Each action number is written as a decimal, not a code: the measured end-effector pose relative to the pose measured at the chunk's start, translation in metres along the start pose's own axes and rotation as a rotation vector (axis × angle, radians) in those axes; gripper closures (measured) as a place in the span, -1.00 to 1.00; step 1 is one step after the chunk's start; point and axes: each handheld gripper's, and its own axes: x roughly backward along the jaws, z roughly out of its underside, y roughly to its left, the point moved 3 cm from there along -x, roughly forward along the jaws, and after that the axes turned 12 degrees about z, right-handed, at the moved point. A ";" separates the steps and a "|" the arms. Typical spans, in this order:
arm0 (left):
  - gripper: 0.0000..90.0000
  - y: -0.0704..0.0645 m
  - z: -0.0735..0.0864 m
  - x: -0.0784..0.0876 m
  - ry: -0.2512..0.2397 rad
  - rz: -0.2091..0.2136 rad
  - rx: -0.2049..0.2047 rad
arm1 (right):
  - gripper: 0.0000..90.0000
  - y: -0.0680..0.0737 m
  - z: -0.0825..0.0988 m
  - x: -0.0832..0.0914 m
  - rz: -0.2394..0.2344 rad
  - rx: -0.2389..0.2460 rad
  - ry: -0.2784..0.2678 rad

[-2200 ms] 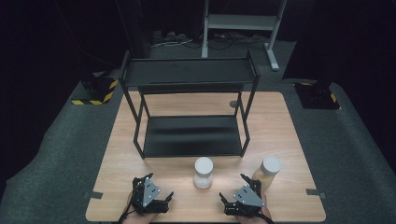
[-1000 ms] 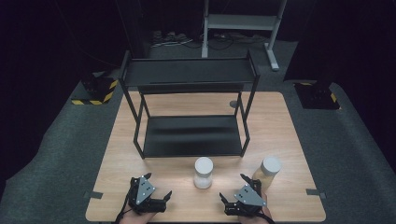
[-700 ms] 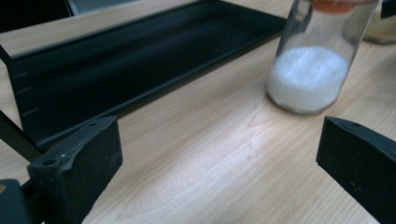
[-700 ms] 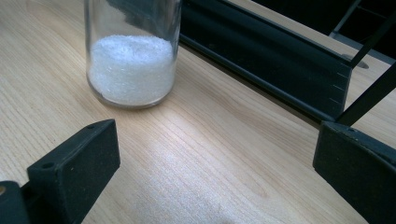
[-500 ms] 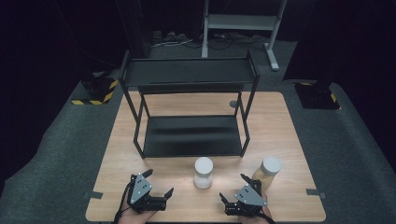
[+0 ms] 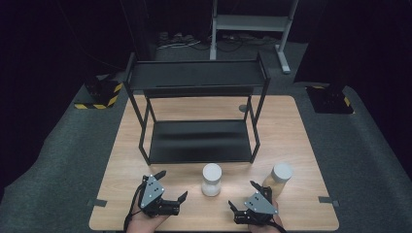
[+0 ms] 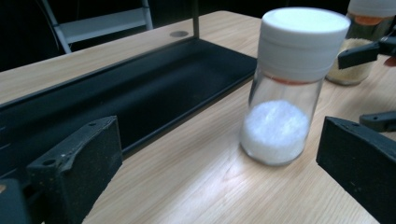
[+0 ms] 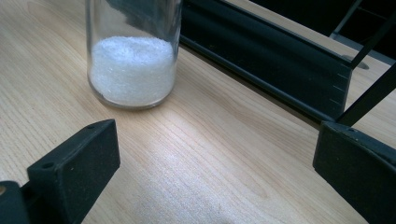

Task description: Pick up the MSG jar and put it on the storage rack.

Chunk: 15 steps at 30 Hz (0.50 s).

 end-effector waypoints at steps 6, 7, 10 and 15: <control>-0.99 -0.003 -0.008 -0.005 -0.007 0.018 -0.017 | -1.00 -0.001 0.000 0.000 -0.003 -0.002 -0.001; -0.99 -0.003 -0.010 -0.006 -0.009 0.022 -0.022 | -1.00 -0.001 0.000 0.000 -0.003 -0.002 -0.001; -0.99 -0.004 -0.014 -0.009 -0.019 0.033 -0.025 | -1.00 -0.001 0.000 0.000 -0.003 -0.003 -0.001; -0.99 -0.006 -0.019 -0.014 -0.025 0.053 -0.035 | -1.00 -0.001 0.000 0.000 -0.003 -0.002 -0.001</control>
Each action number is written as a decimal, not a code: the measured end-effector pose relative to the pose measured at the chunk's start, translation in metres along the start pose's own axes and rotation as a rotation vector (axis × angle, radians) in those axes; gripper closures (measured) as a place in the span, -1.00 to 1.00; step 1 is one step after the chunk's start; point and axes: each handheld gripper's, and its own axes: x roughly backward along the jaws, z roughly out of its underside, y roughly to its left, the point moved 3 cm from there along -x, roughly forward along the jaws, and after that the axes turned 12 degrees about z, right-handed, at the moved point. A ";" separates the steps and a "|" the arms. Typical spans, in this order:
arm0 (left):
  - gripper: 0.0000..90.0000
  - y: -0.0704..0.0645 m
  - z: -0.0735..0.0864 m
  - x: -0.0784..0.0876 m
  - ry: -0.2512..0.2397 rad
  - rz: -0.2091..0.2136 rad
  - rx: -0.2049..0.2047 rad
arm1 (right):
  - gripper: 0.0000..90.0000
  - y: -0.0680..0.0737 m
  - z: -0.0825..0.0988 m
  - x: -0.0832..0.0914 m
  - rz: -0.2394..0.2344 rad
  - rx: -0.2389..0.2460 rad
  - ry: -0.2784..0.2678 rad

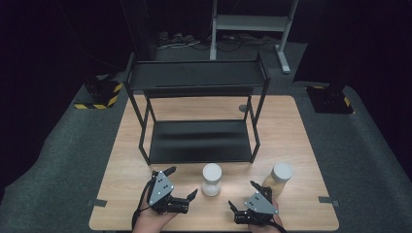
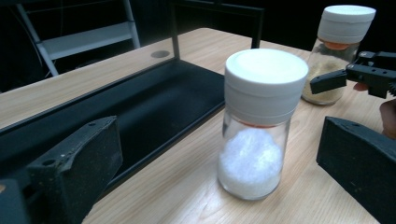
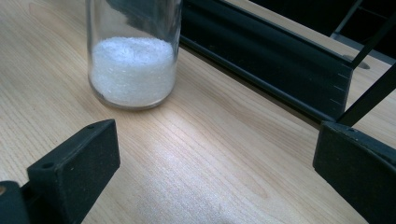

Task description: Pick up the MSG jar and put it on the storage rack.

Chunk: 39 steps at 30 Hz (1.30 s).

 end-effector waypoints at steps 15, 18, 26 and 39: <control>-0.99 -0.002 -0.008 -0.020 -0.009 0.052 -0.002 | -1.00 0.000 0.000 0.000 -0.002 0.001 -0.001; -0.99 -0.003 -0.009 -0.026 -0.008 0.064 -0.004 | -1.00 0.000 0.000 0.000 -0.002 0.001 -0.002; -0.99 -0.002 -0.008 -0.038 -0.010 0.087 0.015 | -1.00 0.000 0.000 0.000 -0.002 -0.001 -0.003; -0.99 -0.001 -0.006 -0.058 -0.006 0.107 0.040 | -1.00 0.000 0.001 0.000 -0.002 -0.001 -0.003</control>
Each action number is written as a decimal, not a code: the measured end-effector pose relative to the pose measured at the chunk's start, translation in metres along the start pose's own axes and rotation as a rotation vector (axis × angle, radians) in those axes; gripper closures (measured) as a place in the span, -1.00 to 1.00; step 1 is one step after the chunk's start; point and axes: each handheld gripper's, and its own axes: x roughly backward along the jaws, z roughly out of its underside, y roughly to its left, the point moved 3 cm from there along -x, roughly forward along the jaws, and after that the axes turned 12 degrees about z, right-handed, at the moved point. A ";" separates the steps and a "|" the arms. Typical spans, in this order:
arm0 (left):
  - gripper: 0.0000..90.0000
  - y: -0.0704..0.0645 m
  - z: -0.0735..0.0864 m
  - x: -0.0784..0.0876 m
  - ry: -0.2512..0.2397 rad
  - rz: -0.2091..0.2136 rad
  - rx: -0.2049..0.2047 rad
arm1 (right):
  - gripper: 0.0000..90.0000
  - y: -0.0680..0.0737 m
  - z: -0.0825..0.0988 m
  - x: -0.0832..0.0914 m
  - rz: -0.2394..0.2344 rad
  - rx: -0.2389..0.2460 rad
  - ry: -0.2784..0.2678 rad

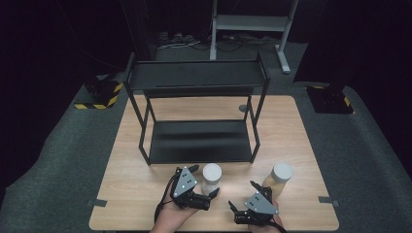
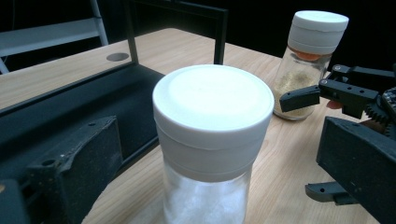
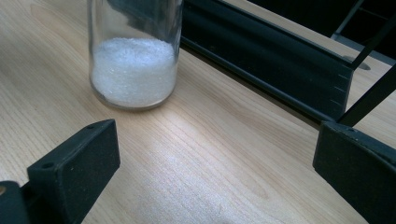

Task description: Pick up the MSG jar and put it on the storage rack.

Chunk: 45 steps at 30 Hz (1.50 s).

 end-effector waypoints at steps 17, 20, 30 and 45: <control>-0.87 0.009 0.011 -0.019 -0.018 -0.002 0.046 | -1.00 -0.001 0.000 0.000 -0.005 -0.001 0.000; -0.75 0.010 0.013 -0.020 -0.012 0.007 0.045 | -1.00 -0.001 0.000 0.000 -0.005 -0.001 0.000; -0.33 0.012 0.019 -0.020 -0.029 0.017 0.042 | -1.00 -0.001 0.000 0.000 -0.005 -0.002 -0.001; -0.23 0.010 0.017 -0.017 -0.032 -0.006 0.022 | -1.00 -0.001 0.000 0.000 -0.006 -0.001 0.000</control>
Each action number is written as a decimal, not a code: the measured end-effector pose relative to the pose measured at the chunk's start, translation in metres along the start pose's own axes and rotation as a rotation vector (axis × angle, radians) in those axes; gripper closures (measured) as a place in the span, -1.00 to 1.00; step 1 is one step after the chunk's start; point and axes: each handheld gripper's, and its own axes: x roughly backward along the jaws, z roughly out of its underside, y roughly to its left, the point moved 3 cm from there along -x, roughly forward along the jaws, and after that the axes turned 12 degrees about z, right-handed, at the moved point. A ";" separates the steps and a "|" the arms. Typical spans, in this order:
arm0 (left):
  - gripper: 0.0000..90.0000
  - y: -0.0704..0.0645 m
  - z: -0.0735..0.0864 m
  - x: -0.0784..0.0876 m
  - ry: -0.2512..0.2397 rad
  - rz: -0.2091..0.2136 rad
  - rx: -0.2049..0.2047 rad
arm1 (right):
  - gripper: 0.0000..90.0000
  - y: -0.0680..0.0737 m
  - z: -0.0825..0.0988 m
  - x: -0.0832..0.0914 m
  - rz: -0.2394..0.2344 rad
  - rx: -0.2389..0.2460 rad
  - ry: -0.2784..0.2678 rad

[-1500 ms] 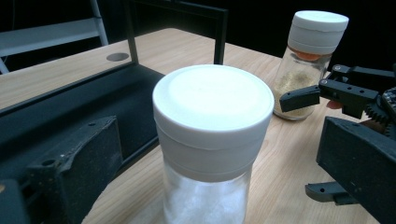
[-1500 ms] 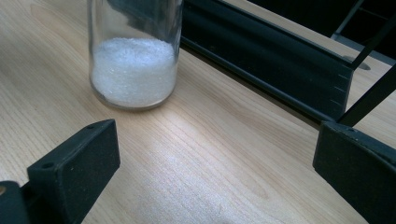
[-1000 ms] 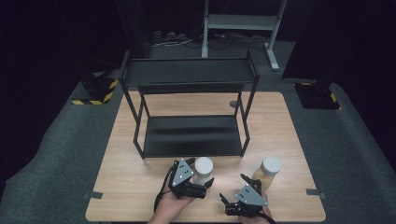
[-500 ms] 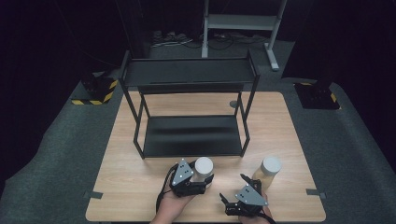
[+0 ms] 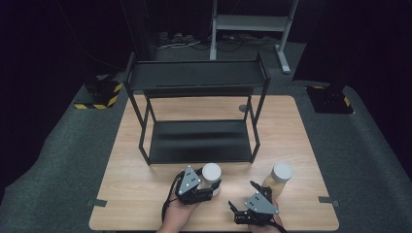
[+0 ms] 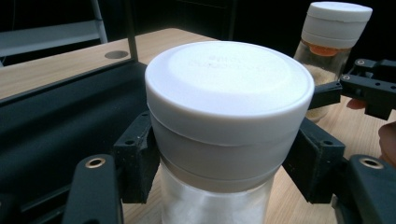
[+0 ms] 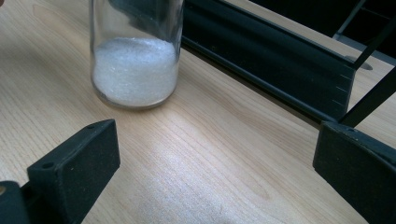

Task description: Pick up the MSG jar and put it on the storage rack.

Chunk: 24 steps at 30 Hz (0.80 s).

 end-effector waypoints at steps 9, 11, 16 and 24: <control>-0.23 0.002 -0.006 0.016 -0.018 -0.036 0.002 | -1.00 -0.001 0.000 0.000 -0.003 -0.004 0.000; -0.23 0.003 -0.007 0.019 -0.017 -0.041 0.001 | -1.00 -0.001 0.000 0.000 -0.002 -0.003 0.000; -0.23 0.006 -0.009 0.035 -0.020 -0.078 0.007 | -1.00 -0.001 0.000 0.000 -0.003 -0.003 0.001; -0.23 0.013 -0.012 0.066 -0.040 -0.142 0.022 | -1.00 0.000 0.000 0.000 0.000 -0.001 0.000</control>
